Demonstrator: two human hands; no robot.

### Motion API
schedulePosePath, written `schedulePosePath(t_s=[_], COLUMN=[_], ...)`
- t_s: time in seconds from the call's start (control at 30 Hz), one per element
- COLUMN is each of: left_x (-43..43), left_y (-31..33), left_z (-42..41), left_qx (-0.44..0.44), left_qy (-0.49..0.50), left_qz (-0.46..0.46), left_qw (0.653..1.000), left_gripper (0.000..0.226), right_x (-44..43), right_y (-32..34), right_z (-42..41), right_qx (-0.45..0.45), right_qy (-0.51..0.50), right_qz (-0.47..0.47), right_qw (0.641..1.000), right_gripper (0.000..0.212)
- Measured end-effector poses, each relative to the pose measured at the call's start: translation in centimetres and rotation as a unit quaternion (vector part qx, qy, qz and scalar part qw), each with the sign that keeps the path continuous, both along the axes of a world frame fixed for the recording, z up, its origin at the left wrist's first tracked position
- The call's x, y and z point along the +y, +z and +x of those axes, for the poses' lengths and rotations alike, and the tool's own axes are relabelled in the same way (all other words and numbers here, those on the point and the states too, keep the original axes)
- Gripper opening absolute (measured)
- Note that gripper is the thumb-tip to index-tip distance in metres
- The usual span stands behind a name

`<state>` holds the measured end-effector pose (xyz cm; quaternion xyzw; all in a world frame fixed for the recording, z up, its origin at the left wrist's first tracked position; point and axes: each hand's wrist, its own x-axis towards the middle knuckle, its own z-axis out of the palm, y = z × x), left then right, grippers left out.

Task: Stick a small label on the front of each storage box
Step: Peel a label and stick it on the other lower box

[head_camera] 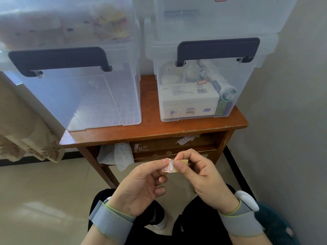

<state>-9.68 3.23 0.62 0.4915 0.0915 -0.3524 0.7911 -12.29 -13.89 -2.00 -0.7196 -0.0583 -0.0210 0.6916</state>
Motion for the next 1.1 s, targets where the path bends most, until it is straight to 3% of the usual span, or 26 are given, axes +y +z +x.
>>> schedulePosePath(t_s=[0.1, 0.27, 0.5, 0.67, 0.8, 0.9, 1.1], left_x=[-0.03, -0.08, 0.02, 0.14, 0.12, 0.11, 0.22], left_y=[0.02, -0.02, -0.03, 0.42, 0.66, 0.7, 0.58], left_z=[-0.01, -0.04, -0.06, -0.04, -0.21, -0.3, -0.29], left_qx=[0.007, 0.013, 0.011, 0.017, 0.007, 0.005, 0.01], left_qy=[-0.005, -0.012, -0.006, 0.001, 0.004, 0.007, 0.011], left_qz=[0.0, 0.002, 0.01, 0.008, 0.019, 0.02, 0.012], left_qw=[1.0, 1.0, 1.0, 1.0, 1.0, 1.0, 1.0], left_gripper=[0.011, 0.017, 0.018, 0.013, 0.01, 0.01, 0.01], right_x=[-0.08, -0.11, -0.52, -0.78, -0.81, -0.75, -0.81], right_y=[-0.11, -0.14, 0.01, -0.1, -0.02, -0.01, -0.16], right_z=[-0.07, -0.05, -0.25, -0.4, -0.49, -0.47, -0.59], right_qx=[-0.01, -0.051, -0.101, -0.169, -0.214, -0.246, -0.294], right_qy=[-0.001, -0.011, -0.059, -0.095, -0.113, -0.112, -0.124], right_qz=[-0.006, -0.031, -0.127, -0.226, -0.28, -0.298, -0.301], right_qw=[1.0, 0.998, 0.985, 0.955, 0.929, 0.916, 0.899], right_gripper=[0.01, 0.029, 0.015, 0.01, 0.026, 0.033, 0.027])
